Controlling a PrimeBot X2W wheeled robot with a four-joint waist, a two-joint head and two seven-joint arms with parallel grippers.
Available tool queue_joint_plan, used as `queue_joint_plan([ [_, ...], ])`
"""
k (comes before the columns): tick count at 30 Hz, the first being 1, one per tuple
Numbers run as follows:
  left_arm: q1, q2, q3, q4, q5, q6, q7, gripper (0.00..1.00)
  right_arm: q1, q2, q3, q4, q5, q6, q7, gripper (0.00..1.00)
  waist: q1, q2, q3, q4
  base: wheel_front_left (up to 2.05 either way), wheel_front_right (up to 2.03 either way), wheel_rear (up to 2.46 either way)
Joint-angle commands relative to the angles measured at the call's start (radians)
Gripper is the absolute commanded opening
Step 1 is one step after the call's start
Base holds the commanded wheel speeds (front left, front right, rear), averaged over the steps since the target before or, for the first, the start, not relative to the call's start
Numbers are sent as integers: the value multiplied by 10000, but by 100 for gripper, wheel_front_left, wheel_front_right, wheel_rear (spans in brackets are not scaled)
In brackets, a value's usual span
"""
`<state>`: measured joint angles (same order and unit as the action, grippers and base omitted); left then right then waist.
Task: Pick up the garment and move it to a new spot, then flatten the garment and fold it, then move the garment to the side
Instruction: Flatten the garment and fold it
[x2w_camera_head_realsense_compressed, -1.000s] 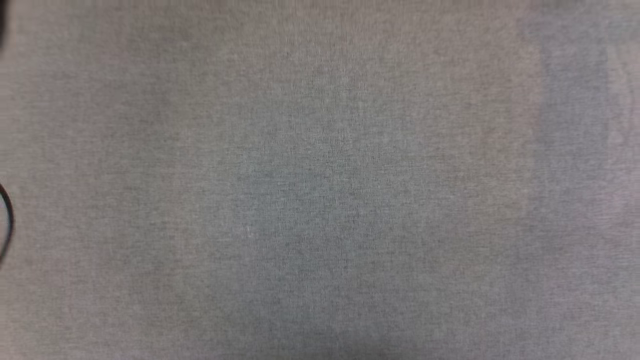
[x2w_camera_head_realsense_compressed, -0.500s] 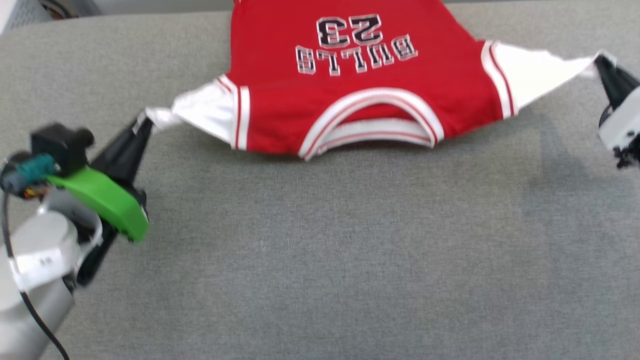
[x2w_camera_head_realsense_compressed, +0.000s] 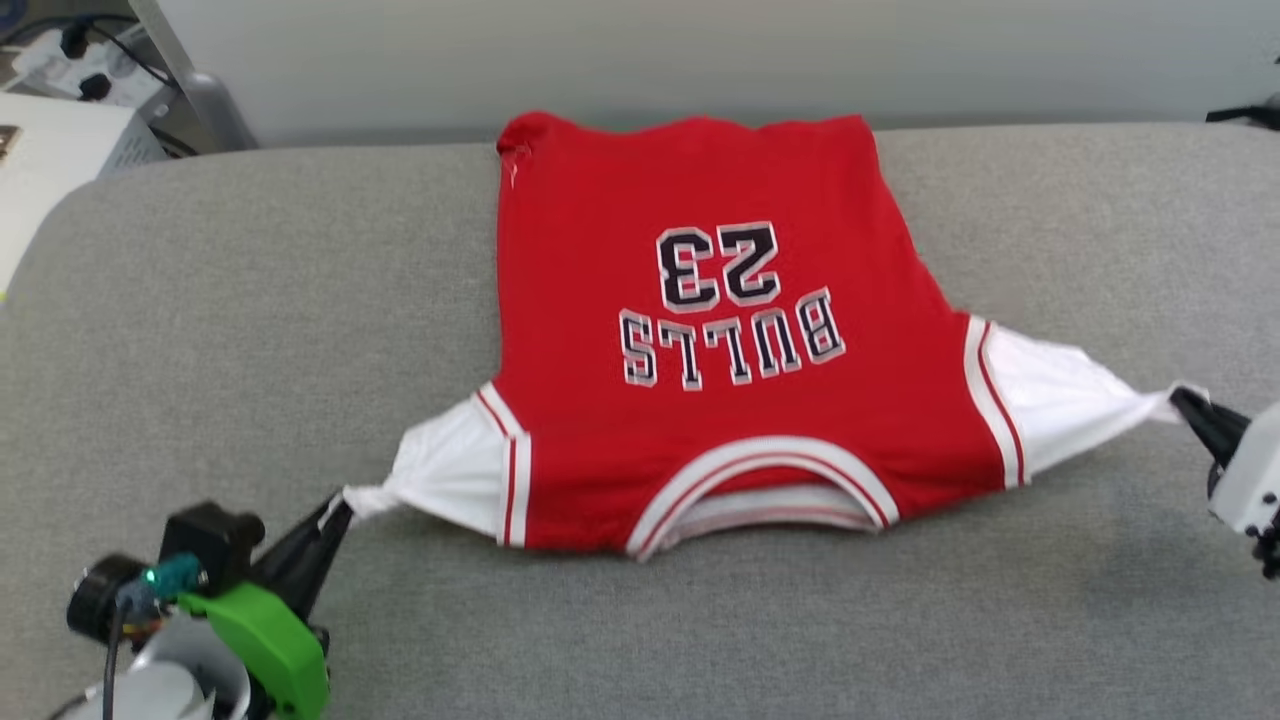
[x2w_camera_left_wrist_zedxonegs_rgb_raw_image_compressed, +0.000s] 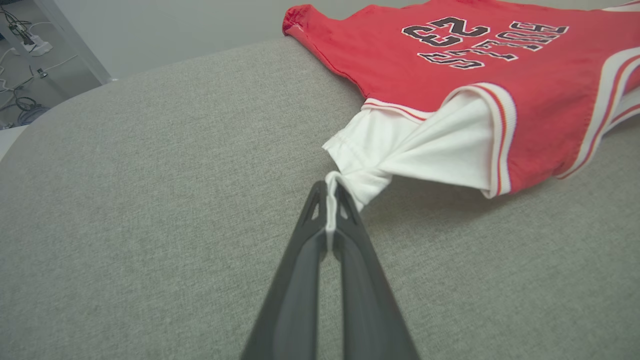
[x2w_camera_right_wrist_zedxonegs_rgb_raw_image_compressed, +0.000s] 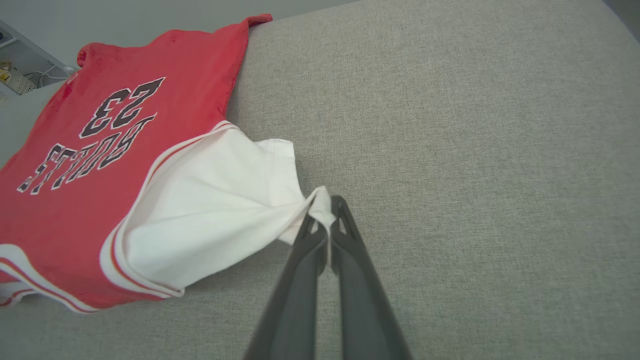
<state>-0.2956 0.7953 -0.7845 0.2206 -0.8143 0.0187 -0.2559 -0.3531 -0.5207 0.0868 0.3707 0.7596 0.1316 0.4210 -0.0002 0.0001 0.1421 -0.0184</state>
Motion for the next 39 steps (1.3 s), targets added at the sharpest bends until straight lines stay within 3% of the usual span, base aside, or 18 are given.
queue_joint_plan([
  [1, 388, 185, 45, -121, -189, 151, -58, 0, 351, -125, -191, -184, 86, -9, 155, 0, 2, -1, -340, 5, 0, 0, 0],
  [13, 2090, 338, 242, -1638, -464, 920, -58, 0, 2745, 139, -1444, -1996, 47, -9, 1834, 0, 2, -1, -680, 17, 0, 0, 0],
  [17, 1859, 181, 248, -1915, -384, 875, -39, 0, 2998, 401, -1671, -2400, -220, -9, 2102, 0, 2, -1, -607, 44, 0, 0, 0],
  [20, 1664, 132, 56, -2139, -173, 596, -16, 0, 2956, 610, -1881, -2645, -339, -9, 2314, 0, 2, -1, -470, 70, 0, 0, 0],
  [21, 1604, 127, 27, -2175, -103, 555, -17, 0, 2935, 654, -1965, -2704, -389, -9, 2361, 37, 2, -1, -412, 91, 0, 0, 0],
  [22, 1539, 125, 2, -2222, -18, 526, -18, 0, 2902, 697, -2046, -2787, -452, -9, 2406, 100, 2, -1, -338, 113, 0, 0, 0],
  [30, 1104, 393, 4, -3520, 587, 451, -24, 0, 1984, 647, -2496, -4367, -845, -9, 3337, 100, 2, -1, 621, 421, 0, 0, 0],
  [35, 719, 694, 138, -4708, 1042, 507, -14, 0, 209, 1140, -2640, -5543, -1129, -9, 4825, 100, 2, -1, 1690, 865, 0, 0, 0],
  [39, 384, 878, 236, -5600, 1371, 510, 32, 0, -1555, 1497, -2607, -5393, -1751, -9, 5976, 100, 2, -1, 2602, 1398, 0, 0, 0],
])
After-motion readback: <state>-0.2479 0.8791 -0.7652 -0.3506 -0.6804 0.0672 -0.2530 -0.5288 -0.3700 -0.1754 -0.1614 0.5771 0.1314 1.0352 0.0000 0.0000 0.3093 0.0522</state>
